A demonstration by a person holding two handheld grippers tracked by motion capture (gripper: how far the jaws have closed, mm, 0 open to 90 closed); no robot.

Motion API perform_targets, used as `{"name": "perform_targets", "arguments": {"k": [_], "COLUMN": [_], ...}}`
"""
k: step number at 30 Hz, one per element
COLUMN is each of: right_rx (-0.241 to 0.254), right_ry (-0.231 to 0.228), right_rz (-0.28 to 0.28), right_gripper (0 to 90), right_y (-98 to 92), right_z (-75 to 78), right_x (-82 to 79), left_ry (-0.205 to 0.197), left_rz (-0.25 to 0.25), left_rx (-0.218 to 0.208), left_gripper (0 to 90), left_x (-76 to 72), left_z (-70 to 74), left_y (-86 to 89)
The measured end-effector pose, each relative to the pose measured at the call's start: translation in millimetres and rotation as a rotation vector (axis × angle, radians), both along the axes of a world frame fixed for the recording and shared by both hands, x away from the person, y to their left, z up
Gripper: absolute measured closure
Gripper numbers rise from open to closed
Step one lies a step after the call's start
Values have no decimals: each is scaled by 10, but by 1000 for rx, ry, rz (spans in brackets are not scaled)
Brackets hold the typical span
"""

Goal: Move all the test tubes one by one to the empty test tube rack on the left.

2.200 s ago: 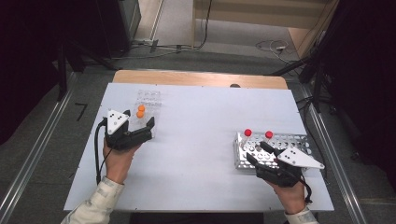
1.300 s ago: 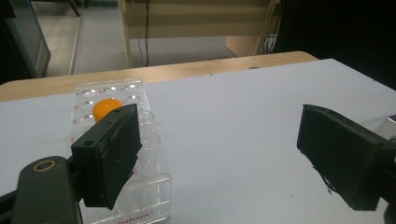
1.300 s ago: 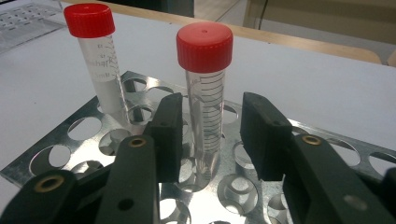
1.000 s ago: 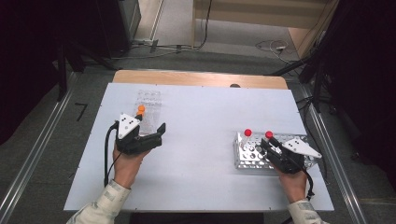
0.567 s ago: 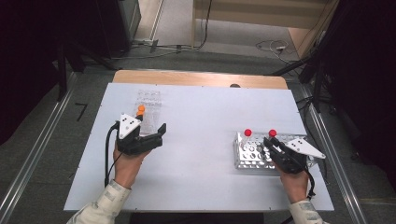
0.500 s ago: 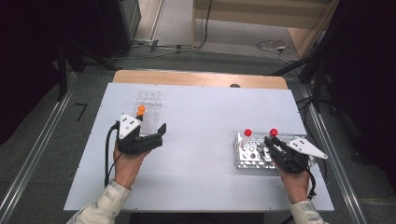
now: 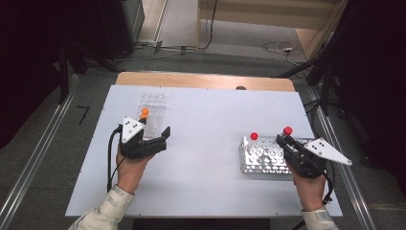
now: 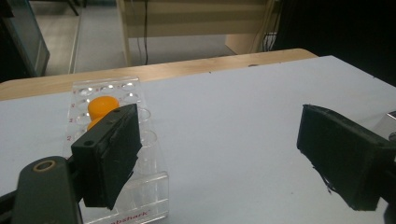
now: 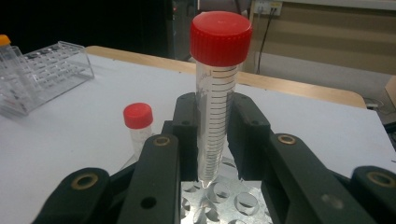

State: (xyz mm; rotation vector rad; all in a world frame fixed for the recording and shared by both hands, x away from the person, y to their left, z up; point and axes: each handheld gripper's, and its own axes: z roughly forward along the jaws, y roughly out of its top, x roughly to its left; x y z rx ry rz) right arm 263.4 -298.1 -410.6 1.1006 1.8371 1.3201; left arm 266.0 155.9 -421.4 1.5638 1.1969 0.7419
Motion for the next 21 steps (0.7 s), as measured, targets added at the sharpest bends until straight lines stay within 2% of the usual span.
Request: {"name": "perform_targets", "arguments": {"k": [5,10,21], "right_rx": [11,28,33], "right_ry": [2,15,55], "right_rz": [29,89,200], "right_gripper": [711,712,711], "right_y": [27,113,424], "right_z": [56,88,15], "right_x": [-76,-135,-155], "left_ry": [-2,-5,-4], "left_rz": [-2,-6,-24], "left_rx": [-4,-4,0], "left_gripper": [139,139,139], "left_x": [-7,-16,-35], "left_z": [5,10,18], "left_y": [-11,-21,-68]}}
